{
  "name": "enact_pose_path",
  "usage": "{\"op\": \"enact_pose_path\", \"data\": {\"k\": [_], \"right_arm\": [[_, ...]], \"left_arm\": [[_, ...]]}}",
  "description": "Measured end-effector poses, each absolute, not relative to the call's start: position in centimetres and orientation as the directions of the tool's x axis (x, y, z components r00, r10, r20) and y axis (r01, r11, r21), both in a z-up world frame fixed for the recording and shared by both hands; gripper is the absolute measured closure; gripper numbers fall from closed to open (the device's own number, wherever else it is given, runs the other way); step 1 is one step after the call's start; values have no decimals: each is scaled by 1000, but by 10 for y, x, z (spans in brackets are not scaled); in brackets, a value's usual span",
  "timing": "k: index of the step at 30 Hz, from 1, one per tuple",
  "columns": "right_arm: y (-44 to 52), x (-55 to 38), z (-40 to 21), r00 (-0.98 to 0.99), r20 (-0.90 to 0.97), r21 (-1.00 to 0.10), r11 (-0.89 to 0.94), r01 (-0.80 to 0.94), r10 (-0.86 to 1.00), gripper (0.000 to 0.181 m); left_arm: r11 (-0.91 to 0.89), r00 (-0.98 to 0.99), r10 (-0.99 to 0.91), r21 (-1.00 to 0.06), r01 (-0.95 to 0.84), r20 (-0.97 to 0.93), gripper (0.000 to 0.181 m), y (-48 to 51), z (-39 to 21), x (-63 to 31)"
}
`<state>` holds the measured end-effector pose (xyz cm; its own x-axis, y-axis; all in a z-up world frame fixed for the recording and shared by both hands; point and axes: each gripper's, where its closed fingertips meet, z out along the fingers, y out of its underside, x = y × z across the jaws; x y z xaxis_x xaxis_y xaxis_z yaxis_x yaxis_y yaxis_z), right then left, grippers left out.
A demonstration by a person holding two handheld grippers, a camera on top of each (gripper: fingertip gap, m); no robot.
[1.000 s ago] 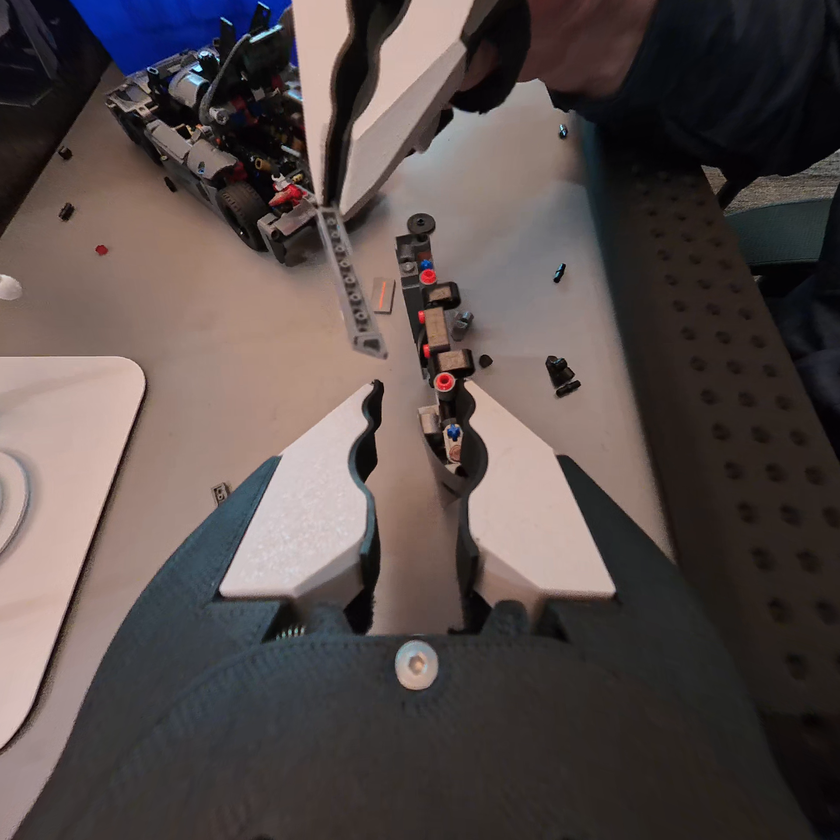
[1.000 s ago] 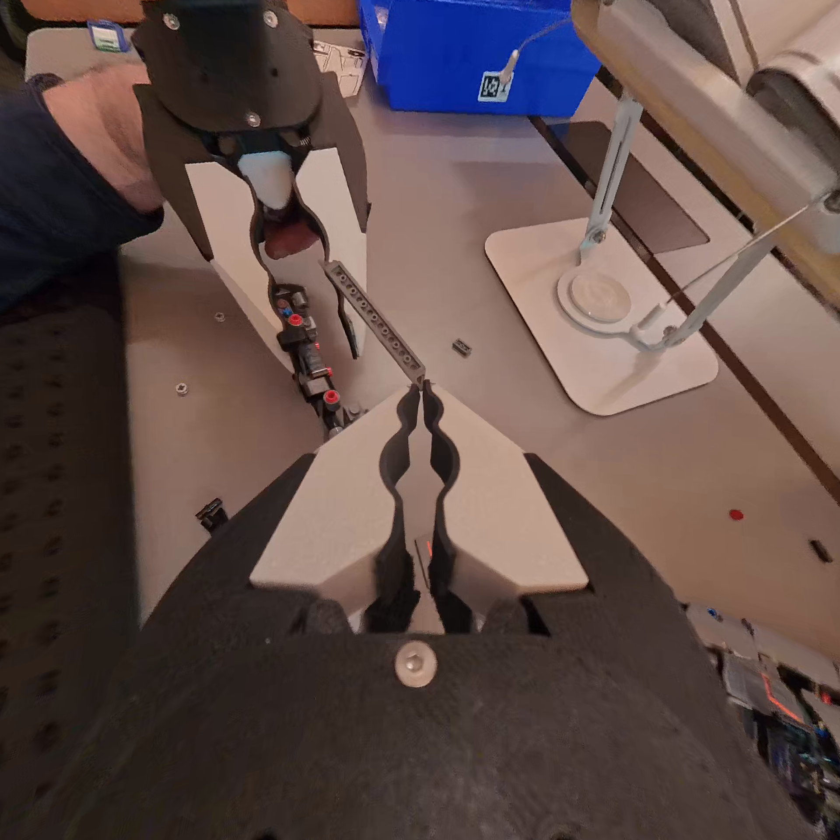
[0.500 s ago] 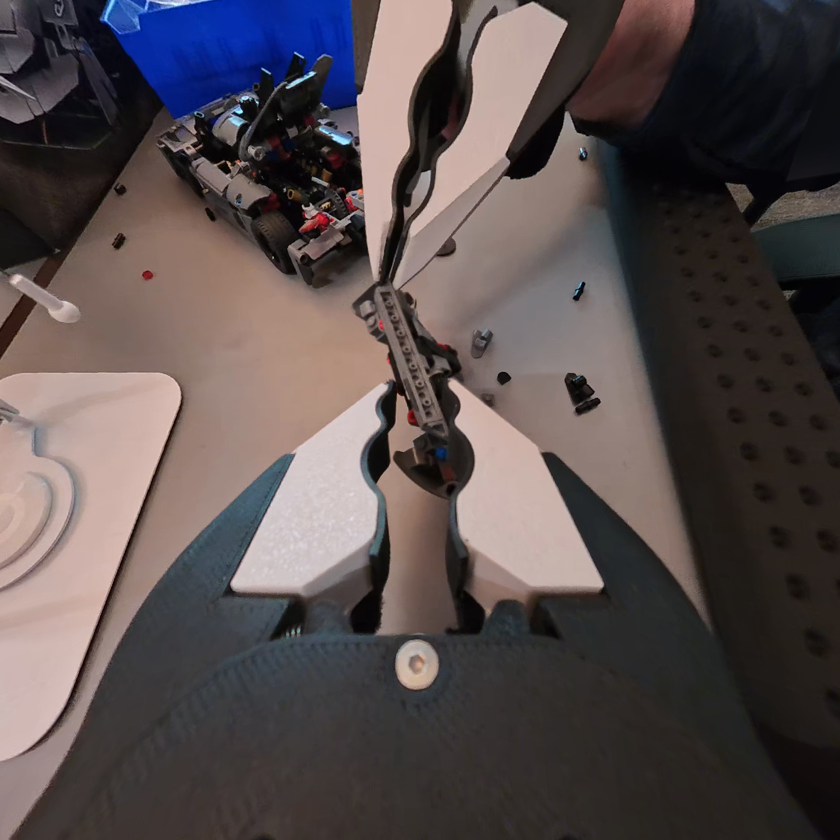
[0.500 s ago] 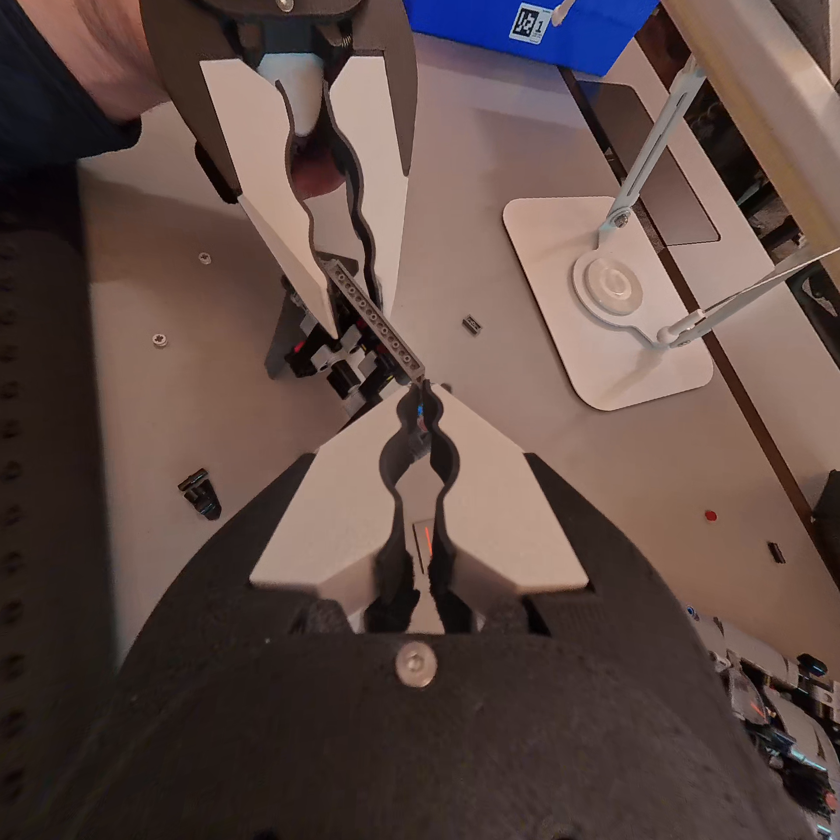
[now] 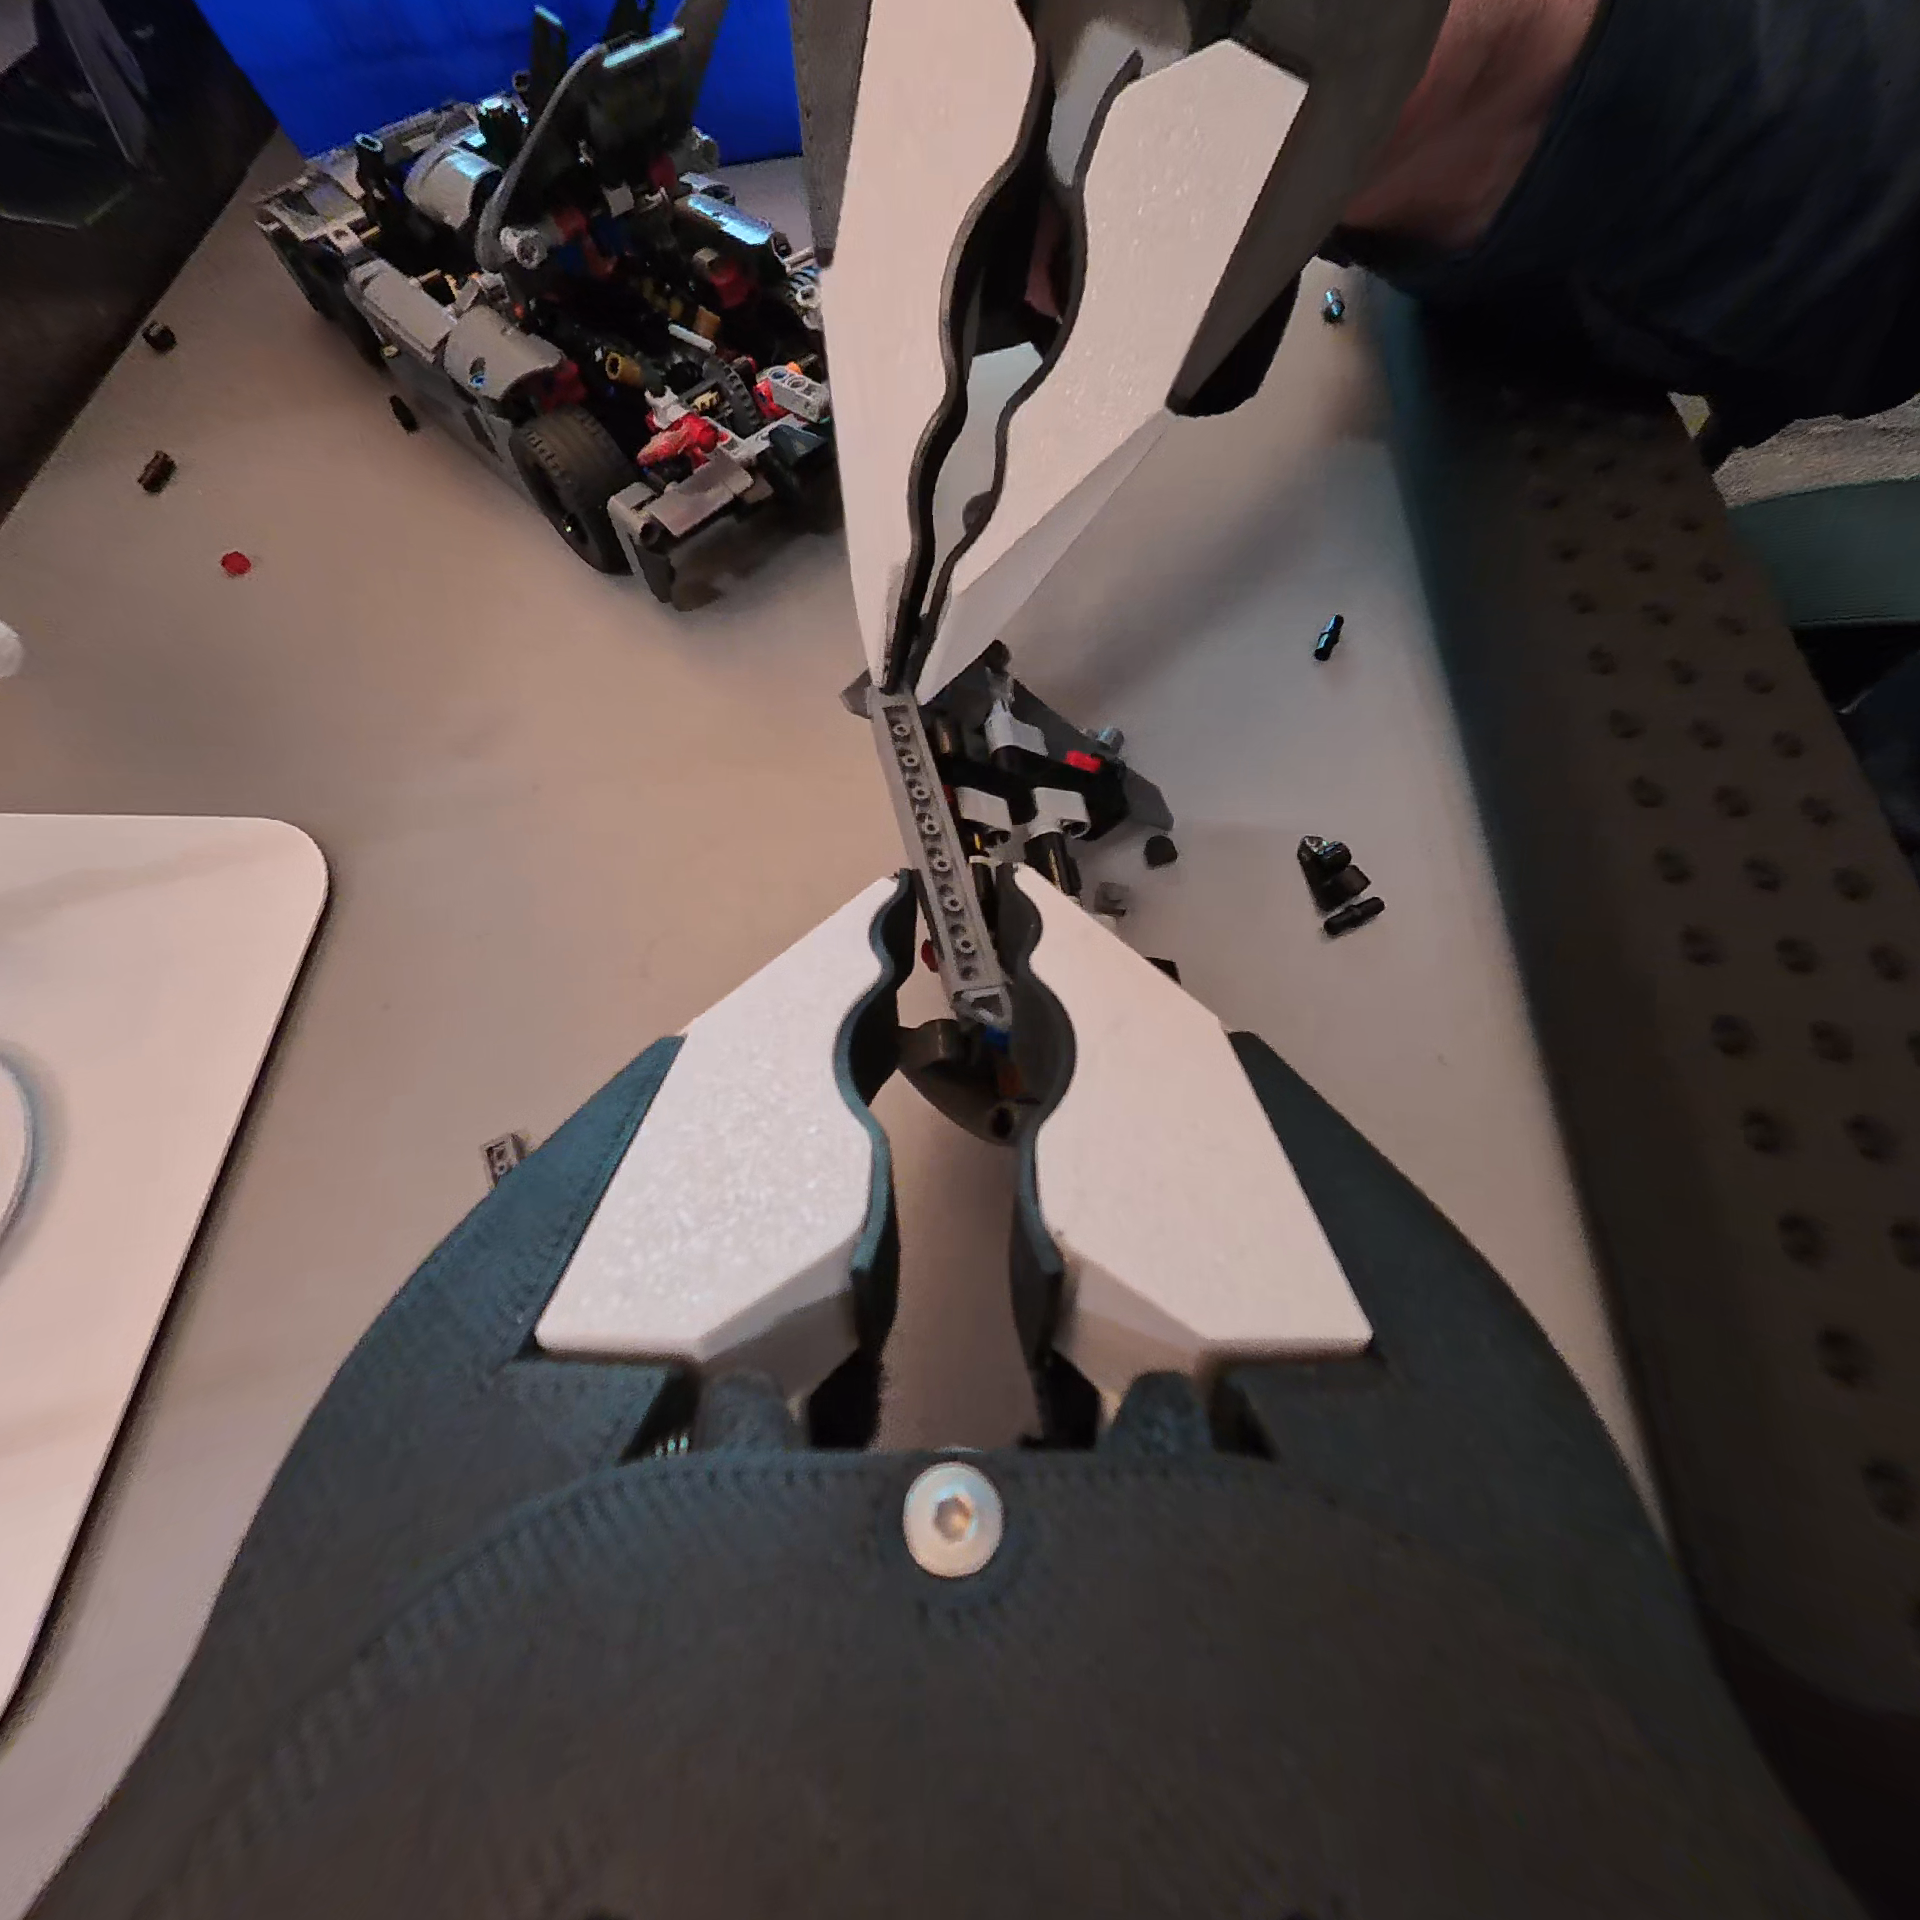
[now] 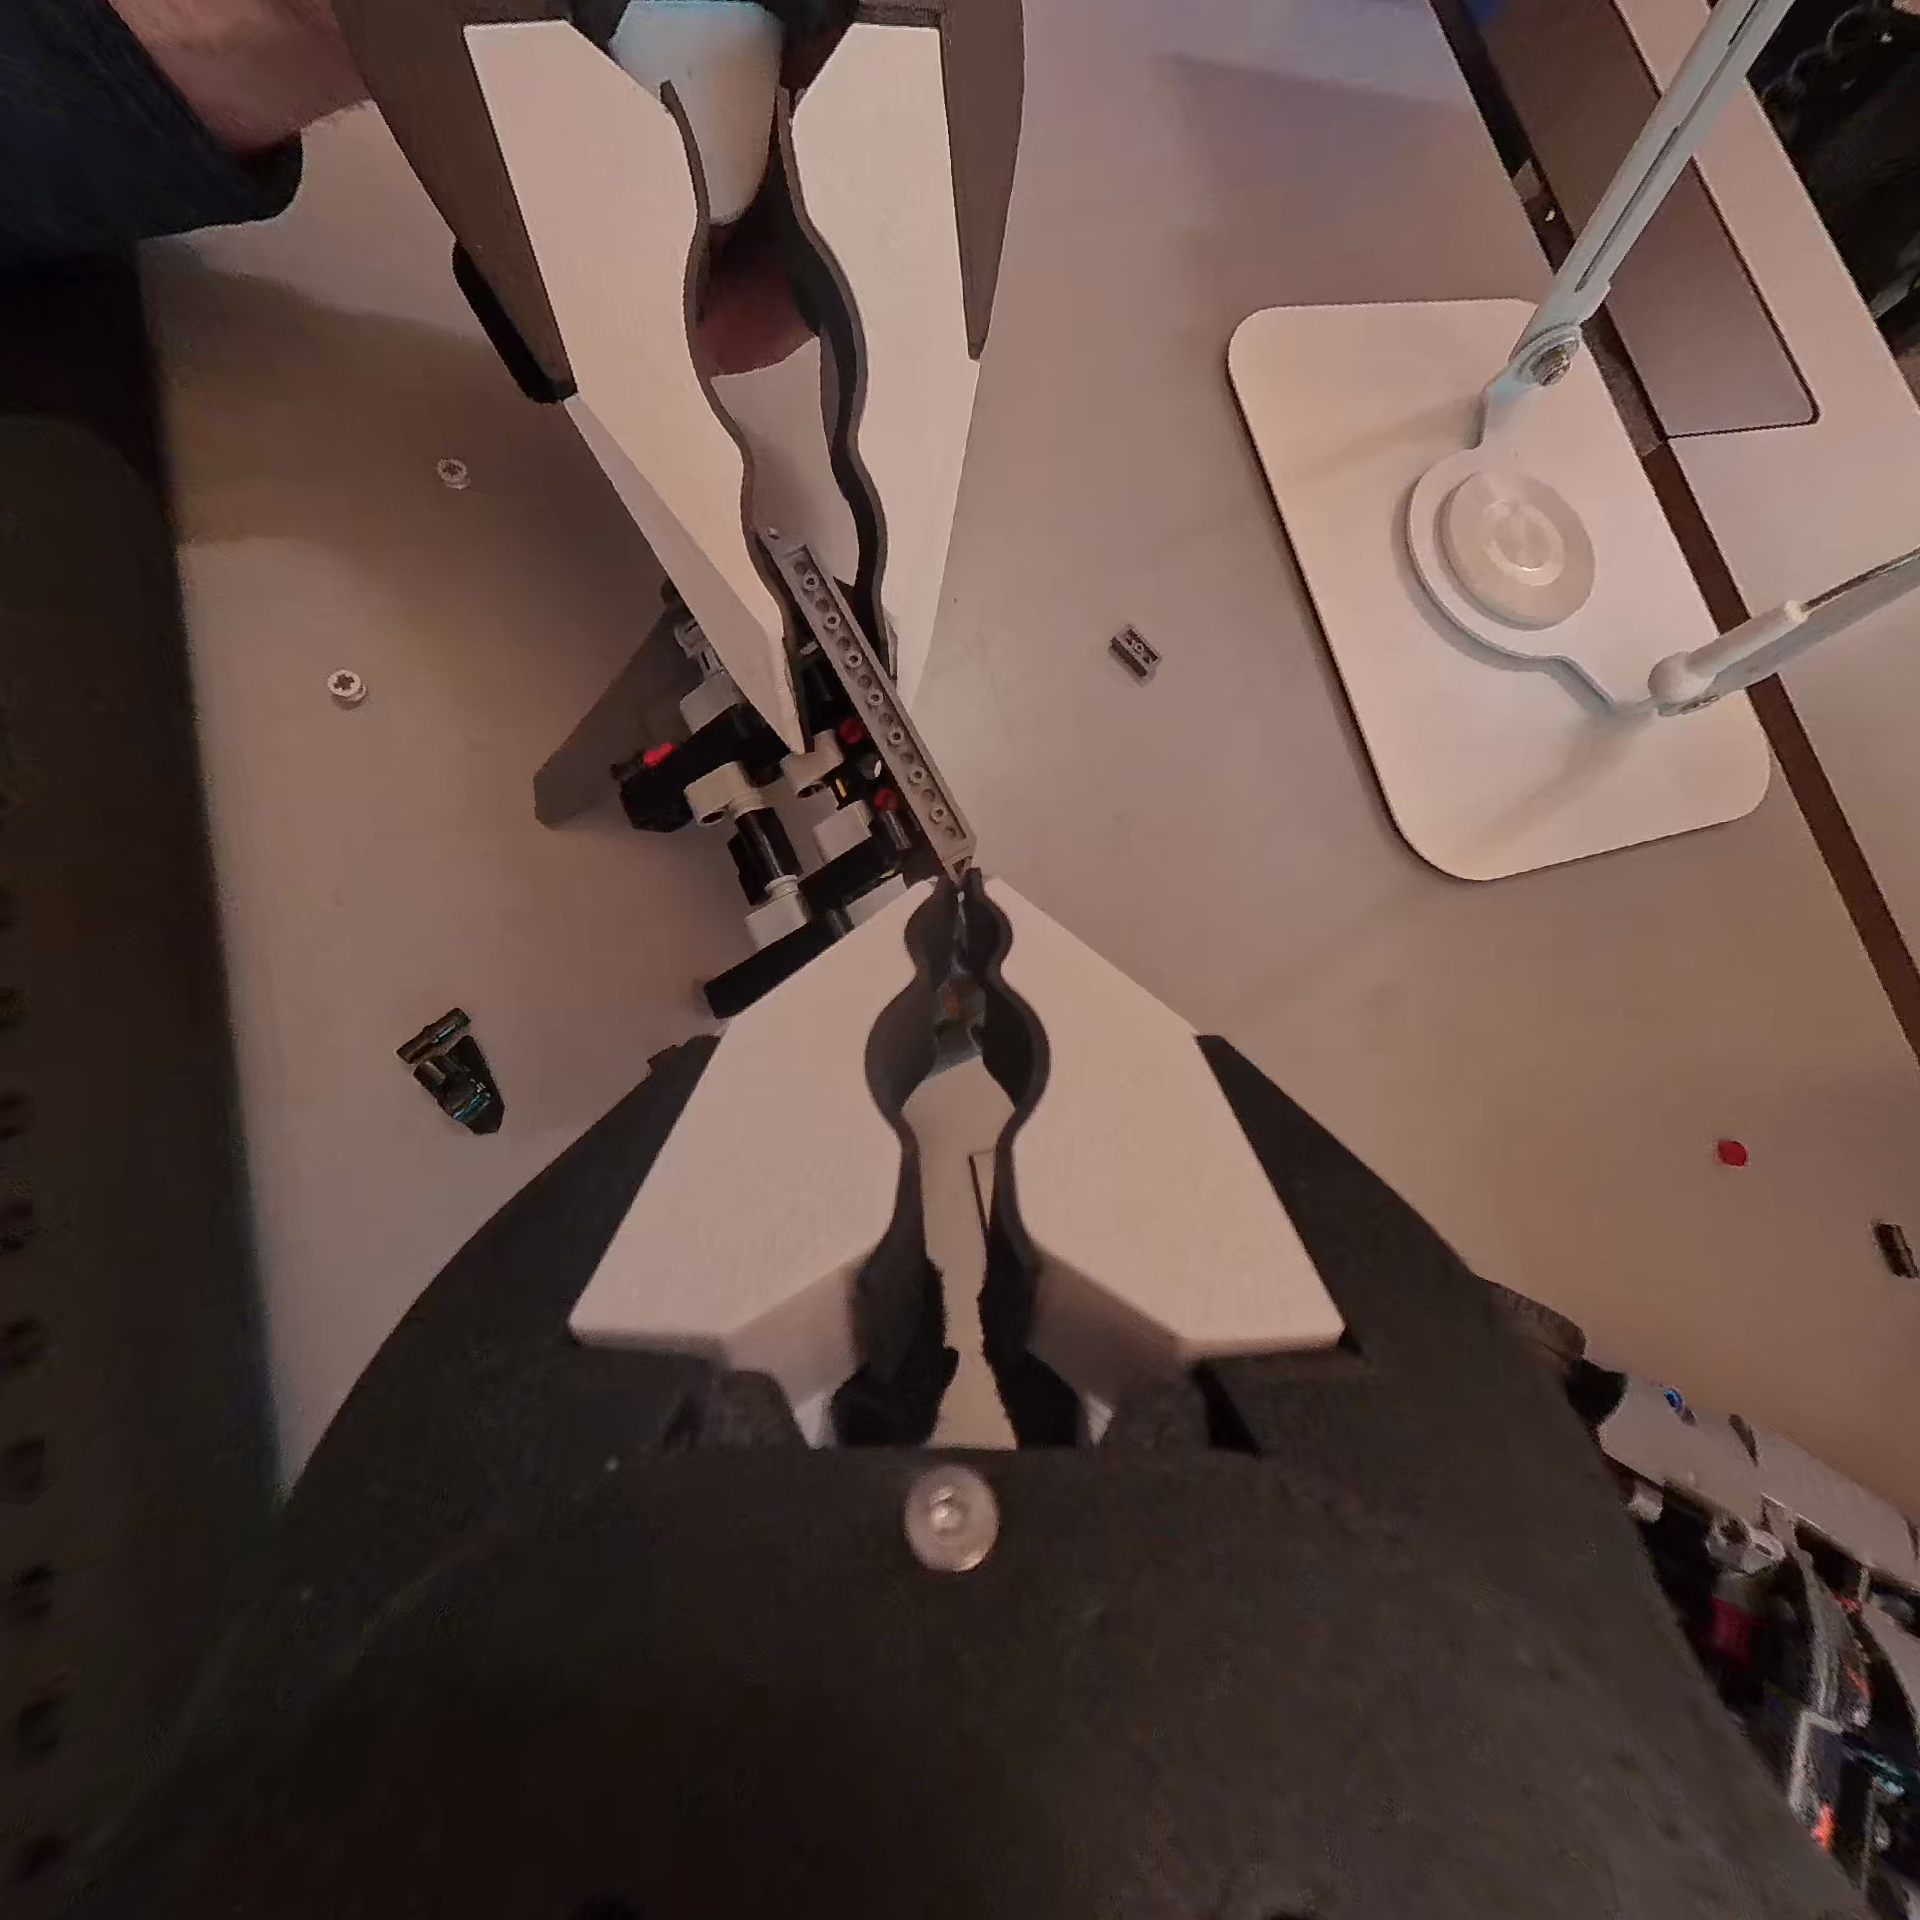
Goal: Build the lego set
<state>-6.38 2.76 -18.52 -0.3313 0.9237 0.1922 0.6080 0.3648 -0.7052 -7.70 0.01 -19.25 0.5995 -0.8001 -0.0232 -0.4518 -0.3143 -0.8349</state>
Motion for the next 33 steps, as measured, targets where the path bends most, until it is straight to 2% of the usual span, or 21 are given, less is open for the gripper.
{"op": "enact_pose_path", "data": {"k": [6,17,20,23,25,30,33], "right_arm": [[27,-62,-190,-350,186,-693,375,616,918,181],[19,-71,-168,-413,123,-737,362,571,902,158],[14,-78,-170,-470,150,-728,419,542,870,160],[8,-79,-185,-499,100,-692,421,587,861,162],[4,-78,-188,-508,79,-692,414,592,858,169],[4,-76,-175,-503,23,-759,343,554,864,174],[5,-75,-172,-503,92,-758,388,524,859,176]], "left_arm": [[-320,591,-806,-835,-447,-8,170,1,-197,-75],[-289,585,-810,-841,-458,-40,170,2,-192,-74],[-280,581,-812,-839,-466,-52,171,1,-191,-73],[-272,576,-815,-836,-478,-64,170,0,-191,-71],[-274,575,-815,-829,-487,-68,170,1,-192,-72],[-273,574,-817,-834,-480,-63,170,1,-191,-70],[-282,582,-812,-841,-462,-47,170,2,-190,-71]]}}
